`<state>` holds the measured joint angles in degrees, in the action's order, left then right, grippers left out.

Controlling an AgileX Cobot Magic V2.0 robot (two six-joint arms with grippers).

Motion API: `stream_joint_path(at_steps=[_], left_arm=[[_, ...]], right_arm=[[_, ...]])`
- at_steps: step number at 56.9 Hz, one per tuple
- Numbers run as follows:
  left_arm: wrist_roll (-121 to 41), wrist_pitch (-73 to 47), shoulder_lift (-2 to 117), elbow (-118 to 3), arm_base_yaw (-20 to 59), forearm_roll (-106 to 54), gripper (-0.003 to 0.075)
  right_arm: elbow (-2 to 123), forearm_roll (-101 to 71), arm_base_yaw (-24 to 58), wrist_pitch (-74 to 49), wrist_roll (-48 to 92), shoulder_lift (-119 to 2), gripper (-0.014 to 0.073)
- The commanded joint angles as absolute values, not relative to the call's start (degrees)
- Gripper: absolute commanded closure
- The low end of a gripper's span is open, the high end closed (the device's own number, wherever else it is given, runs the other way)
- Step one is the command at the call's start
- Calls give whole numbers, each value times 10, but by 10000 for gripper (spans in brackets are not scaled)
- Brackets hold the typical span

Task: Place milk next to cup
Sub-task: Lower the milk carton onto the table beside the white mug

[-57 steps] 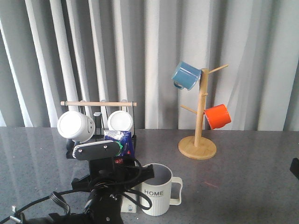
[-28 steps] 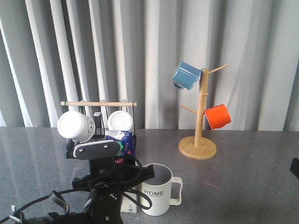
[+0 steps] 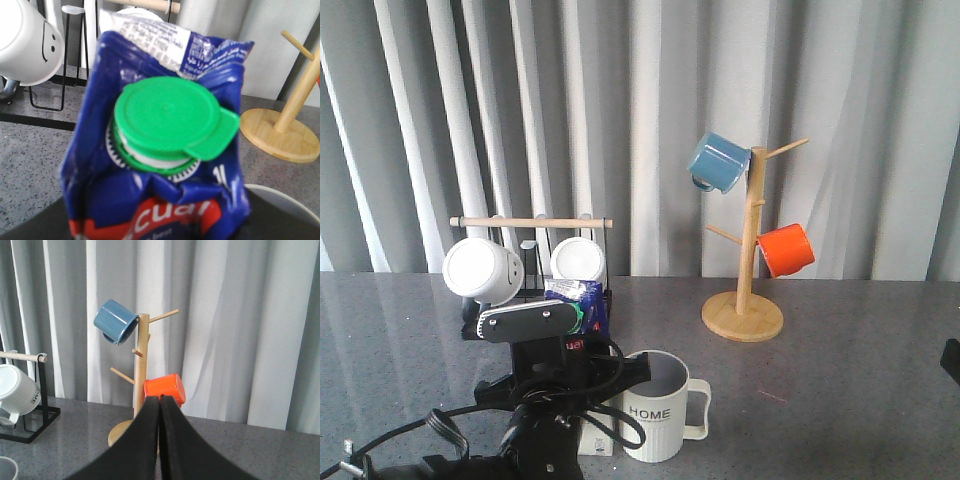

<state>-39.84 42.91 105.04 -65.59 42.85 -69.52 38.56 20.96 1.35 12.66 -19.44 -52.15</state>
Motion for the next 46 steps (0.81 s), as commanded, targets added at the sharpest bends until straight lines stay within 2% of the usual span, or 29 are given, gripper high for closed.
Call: stream_joint_path(at_steps=[1,7,13,28,34,38,42,46], left_arm=[[-393,444,1025,-671,430,-685,465],[-394,442,1017,-671,430,-683,246],[-420,443,1013,-671,430,-684,-6],[-486,429,962,-671,430,-683,6],[-489,423,914,-671,430,-678,62],[-498,411,876,-671,430,-669,169],[-499,396,834,-671,430,-656,374],[-499,372,797,-671,430,-632,700]], right_arm=[[404,212,10,167,-193,-515,602],[404,212,10,167,-193,-515,602],[404,212,10,167,-193,-515,602],[404,212,10,167,-193,-515,602],[404,212,10,167,-193,-515,602],[404,212,10,167,-193,-515,602],[404,212,10,167,-193,-515,602],[404,212,10,167,-193,-515,602]])
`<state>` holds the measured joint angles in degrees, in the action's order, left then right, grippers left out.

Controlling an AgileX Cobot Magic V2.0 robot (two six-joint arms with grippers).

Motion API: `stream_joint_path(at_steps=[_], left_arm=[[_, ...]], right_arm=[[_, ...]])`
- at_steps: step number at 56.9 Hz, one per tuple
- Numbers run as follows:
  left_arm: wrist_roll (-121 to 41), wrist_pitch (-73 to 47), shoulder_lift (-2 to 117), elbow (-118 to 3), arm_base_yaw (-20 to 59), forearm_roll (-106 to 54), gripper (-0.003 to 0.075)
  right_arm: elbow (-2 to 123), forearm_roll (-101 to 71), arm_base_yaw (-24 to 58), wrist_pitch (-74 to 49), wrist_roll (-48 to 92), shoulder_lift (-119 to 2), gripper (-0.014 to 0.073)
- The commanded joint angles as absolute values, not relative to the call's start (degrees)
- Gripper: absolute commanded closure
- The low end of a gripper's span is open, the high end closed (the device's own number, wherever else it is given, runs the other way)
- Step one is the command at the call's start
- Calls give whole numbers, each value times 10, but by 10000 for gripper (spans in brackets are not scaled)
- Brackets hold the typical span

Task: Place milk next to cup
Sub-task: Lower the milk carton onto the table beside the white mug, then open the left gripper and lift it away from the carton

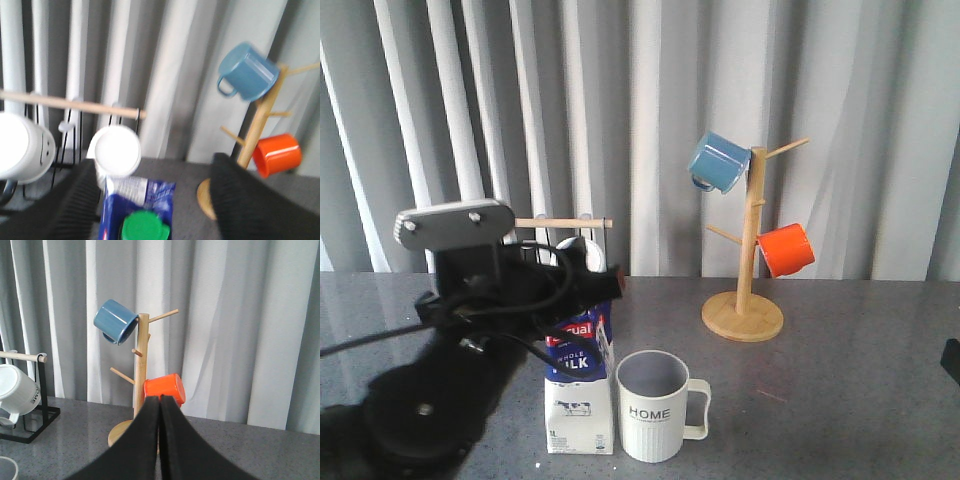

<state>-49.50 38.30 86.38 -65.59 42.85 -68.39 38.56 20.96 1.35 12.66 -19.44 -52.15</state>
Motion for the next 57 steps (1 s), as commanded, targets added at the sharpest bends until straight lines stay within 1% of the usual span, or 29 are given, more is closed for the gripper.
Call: stream_joint_path(at_steps=[1,11,20,24,28,32,45,47,52,57], left_arm=[[-499,367,790,-671,430,-624,729],[-504,365,720,-671,430,-604,729],[-494,361,691,-671,430,-604,727],[-460,354,682,-671,430,-603,727],[-381,338,670,-671,430,-603,727],[-314,283,663,-671,430,-587,727],[-306,67,657,-636,428,-370,727],[-290,51,649,-624,426,-323,727],[-189,52,622,-573,408,-195,726],[-56,54,585,-520,366,-69,726]], right_arm=[[404,212,10,167,-193,-515,602],[404,212,10,167,-193,-515,602],[404,212,10,167,-193,-515,602],[404,212,10,167,-193,-515,602],[404,212,10,167,-193,-515,602],[404,212,10,167,-193,-515,602],[404,212,10,167,-193,-515,602],[404,212,10,167,-193,-515,602],[404,212,10,167,-193,-515,602],[404,212,10,167,-193,-515,602]])
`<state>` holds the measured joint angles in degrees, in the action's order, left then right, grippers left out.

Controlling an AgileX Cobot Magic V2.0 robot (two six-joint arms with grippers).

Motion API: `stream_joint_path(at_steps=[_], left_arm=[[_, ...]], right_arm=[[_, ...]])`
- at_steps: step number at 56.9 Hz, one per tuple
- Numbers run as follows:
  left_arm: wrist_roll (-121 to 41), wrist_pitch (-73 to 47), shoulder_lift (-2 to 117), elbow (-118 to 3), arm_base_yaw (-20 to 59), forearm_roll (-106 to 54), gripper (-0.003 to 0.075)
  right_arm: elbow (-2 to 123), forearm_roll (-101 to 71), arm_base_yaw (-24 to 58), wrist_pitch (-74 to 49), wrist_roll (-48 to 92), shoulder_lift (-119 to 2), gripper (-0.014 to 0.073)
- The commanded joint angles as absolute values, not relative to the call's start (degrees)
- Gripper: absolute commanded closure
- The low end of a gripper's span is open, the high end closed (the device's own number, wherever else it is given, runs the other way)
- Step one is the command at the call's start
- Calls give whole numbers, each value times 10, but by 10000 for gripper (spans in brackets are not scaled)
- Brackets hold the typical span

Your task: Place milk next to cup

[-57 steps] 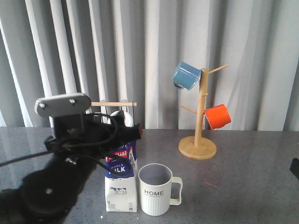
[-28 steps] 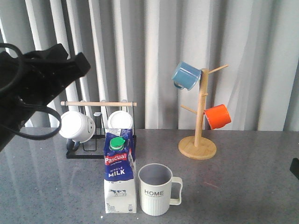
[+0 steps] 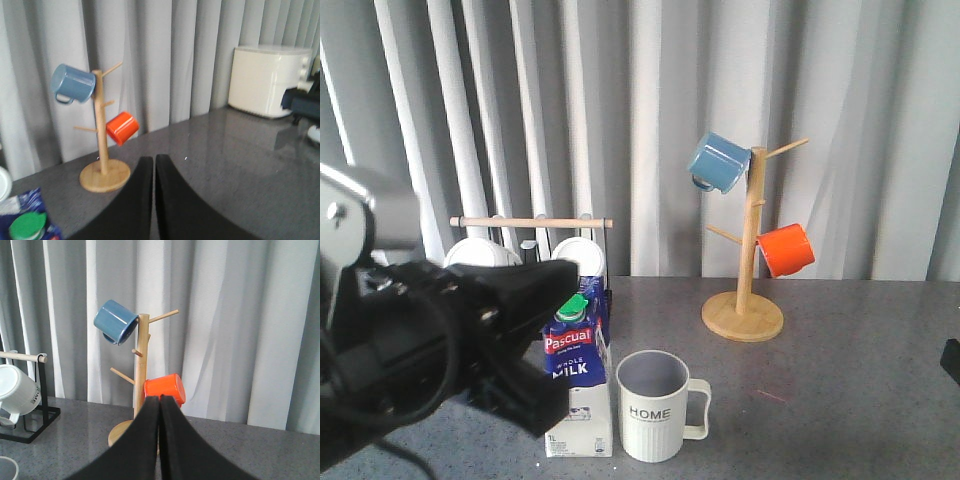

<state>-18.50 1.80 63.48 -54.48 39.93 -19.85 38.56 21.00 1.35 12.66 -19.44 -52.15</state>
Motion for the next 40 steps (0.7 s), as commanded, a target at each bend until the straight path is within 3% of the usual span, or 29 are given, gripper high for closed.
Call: stream_joint_path(at_steps=[1,9,27,40], left_arm=[[-37,52,578,-512,358,-42,726],[88,28,497,-433,273,56,726],[-6,47,240,-214,146,52,726],[-3,62,162,-109,82,53,726]], right_arm=[[404,212,10,167,-193,-515,602],[404,212,10,167,-193,-515,602],[404,212,10,167,-193,-515,602],[404,212,10,167,-193,-515,602]])
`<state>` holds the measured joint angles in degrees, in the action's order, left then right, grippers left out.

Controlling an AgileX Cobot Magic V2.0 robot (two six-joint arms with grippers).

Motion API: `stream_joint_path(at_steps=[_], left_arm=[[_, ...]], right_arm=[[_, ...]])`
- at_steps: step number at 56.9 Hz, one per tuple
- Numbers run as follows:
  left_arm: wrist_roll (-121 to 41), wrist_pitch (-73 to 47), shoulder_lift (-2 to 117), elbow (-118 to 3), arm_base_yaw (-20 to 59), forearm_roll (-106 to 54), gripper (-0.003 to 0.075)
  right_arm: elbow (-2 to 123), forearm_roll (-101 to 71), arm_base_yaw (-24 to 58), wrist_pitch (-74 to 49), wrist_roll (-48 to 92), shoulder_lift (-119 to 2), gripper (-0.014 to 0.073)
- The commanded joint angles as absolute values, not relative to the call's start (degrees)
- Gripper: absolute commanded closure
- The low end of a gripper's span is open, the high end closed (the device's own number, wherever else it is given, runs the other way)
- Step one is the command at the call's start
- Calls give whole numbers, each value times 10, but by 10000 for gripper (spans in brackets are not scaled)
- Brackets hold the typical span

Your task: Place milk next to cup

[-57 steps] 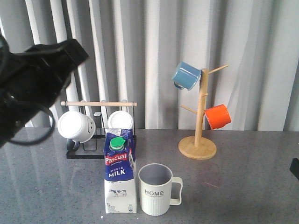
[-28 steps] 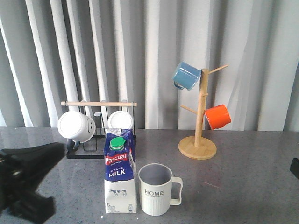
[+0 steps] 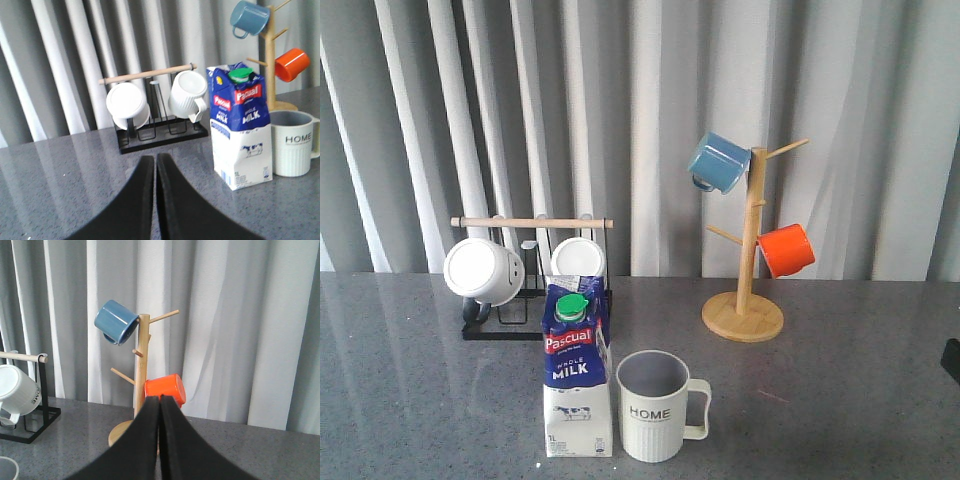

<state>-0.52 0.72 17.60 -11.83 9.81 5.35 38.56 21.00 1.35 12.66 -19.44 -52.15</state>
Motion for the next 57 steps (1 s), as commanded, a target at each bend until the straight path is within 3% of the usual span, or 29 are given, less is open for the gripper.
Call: stream_joint_path(at_steps=[1,18,25,57], left_arm=[[0,66,157,-103,79,53,726],[0,98,48,4,73,57,726],[-8,24,-20,2,65,56,726],[0,7,-14,2,22,61,726]], right_arm=[[404,212,10,167,-193,-515,602],[404,212,10,167,-193,-515,602],[404,212,10,167,-193,-515,602],[404,212,10,167,-193,-515,602]])
